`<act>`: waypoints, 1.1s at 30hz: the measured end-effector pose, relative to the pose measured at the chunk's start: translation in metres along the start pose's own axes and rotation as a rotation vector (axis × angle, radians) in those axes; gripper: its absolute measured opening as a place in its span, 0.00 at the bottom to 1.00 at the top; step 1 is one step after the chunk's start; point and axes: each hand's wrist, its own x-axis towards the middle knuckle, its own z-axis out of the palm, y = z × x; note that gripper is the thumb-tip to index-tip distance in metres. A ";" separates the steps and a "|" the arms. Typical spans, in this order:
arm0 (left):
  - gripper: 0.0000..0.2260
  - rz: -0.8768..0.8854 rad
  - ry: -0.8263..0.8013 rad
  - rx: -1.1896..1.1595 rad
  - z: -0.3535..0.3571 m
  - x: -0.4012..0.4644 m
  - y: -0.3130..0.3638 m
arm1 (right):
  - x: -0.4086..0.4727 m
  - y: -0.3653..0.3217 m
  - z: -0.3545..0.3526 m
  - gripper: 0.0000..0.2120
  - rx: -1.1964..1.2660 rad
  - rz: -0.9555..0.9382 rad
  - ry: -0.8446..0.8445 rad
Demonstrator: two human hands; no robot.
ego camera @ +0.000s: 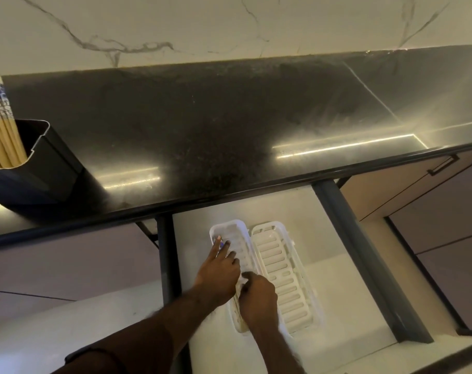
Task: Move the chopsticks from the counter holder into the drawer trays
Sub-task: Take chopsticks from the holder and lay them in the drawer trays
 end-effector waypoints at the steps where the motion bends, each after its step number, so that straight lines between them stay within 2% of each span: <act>1: 0.22 -0.004 0.034 -0.028 -0.009 -0.002 -0.004 | 0.001 -0.008 -0.010 0.11 0.017 -0.021 0.026; 4: 0.20 -0.027 0.169 -0.167 -0.048 -0.009 -0.017 | 0.002 -0.038 -0.051 0.11 0.102 -0.056 0.104; 9: 0.17 -0.093 0.531 -0.546 -0.130 -0.039 -0.060 | -0.001 -0.112 -0.117 0.10 0.275 -0.212 0.238; 14: 0.14 -0.094 0.893 -0.618 -0.195 -0.087 -0.139 | -0.012 -0.209 -0.134 0.10 0.313 -0.371 0.418; 17: 0.13 -0.095 1.025 -0.617 -0.208 -0.120 -0.194 | -0.021 -0.268 -0.123 0.10 0.360 -0.413 0.451; 20: 0.13 -0.107 1.057 -0.612 -0.206 -0.151 -0.256 | -0.026 -0.333 -0.100 0.09 0.374 -0.482 0.452; 25: 0.15 -0.232 1.033 -0.603 -0.186 -0.189 -0.351 | -0.018 -0.434 -0.054 0.09 0.363 -0.552 0.368; 29: 0.17 -0.306 1.023 -0.628 -0.167 -0.202 -0.402 | 0.002 -0.487 -0.023 0.13 0.319 -0.500 0.227; 33: 0.18 -0.304 0.995 -0.647 -0.151 -0.204 -0.427 | 0.024 -0.516 -0.005 0.18 0.312 -0.430 0.086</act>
